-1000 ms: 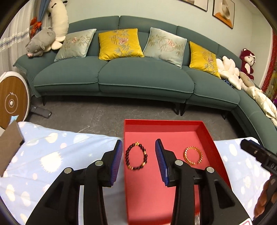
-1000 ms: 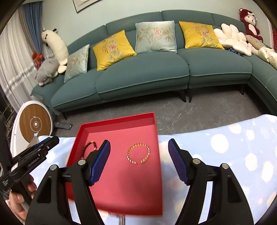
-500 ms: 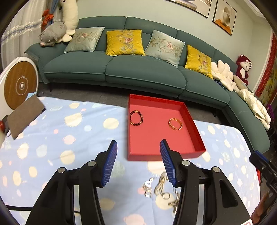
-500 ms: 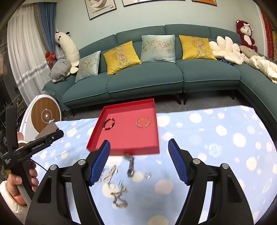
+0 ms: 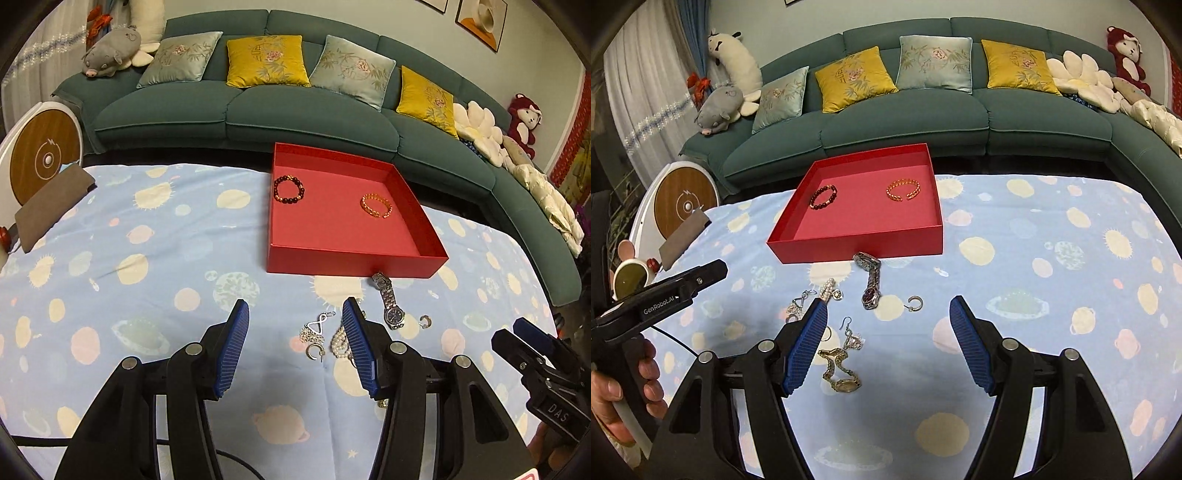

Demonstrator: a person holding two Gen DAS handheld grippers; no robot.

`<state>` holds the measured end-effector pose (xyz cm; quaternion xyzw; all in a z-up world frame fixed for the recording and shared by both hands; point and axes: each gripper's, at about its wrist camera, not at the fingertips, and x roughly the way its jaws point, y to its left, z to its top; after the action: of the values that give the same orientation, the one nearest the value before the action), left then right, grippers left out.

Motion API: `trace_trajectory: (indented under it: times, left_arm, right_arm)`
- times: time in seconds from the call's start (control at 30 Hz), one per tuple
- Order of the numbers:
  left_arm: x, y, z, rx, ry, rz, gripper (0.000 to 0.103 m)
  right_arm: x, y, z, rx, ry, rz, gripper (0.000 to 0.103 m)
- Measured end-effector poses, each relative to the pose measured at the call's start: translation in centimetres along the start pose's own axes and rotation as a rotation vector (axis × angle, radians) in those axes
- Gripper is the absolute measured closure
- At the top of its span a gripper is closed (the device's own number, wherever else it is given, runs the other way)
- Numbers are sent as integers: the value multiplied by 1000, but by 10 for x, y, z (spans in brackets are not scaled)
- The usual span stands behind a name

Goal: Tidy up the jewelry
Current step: 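Withdraw both tools from the tray back over the remaining jewelry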

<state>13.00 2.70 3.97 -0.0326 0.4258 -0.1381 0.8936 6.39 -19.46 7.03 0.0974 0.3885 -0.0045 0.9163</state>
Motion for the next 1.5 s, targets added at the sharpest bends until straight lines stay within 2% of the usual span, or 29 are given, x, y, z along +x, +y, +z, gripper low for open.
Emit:
trace_trajectory:
  times: [0.17, 0.3, 0.6, 0.77, 0.9, 1.03, 1.3, 1.37, 1.4, 1.5]
  left_arm:
    - [18, -5, -4, 27, 47, -17, 52]
    - [25, -4, -7, 26, 72, -36, 52]
    - [24, 3, -6, 3, 73, -20, 52]
    - [26, -1, -9, 18, 75, -35, 52]
    - [43, -16, -13, 56, 114, -62, 52]
    - [68, -37, -20, 134, 141, -37, 52]
    - [100, -51, -24, 162, 184, -16, 52]
    - [105, -52, -25, 156, 196, -17, 56]
    - [108, -52, -26, 154, 204, -22, 63]
    - [110, -58, -27, 183, 193, -8, 68]
  right_arm:
    - [21, 5, -6, -41, 46, -14, 36]
    - [30, 6, -15, -46, 92, 15, 37]
    - [52, 29, -56, -131, 204, 58, 37]
    - [53, 35, -62, -156, 212, 60, 37]
    - [54, 32, -55, -121, 220, 67, 37]
    - [58, 34, -55, -117, 230, 59, 37]
    - [63, 25, -58, -101, 245, 50, 37]
    - [63, 21, -57, -94, 245, 49, 37]
    - [63, 20, -57, -92, 245, 49, 37]
    - [63, 17, -57, -86, 247, 51, 37]
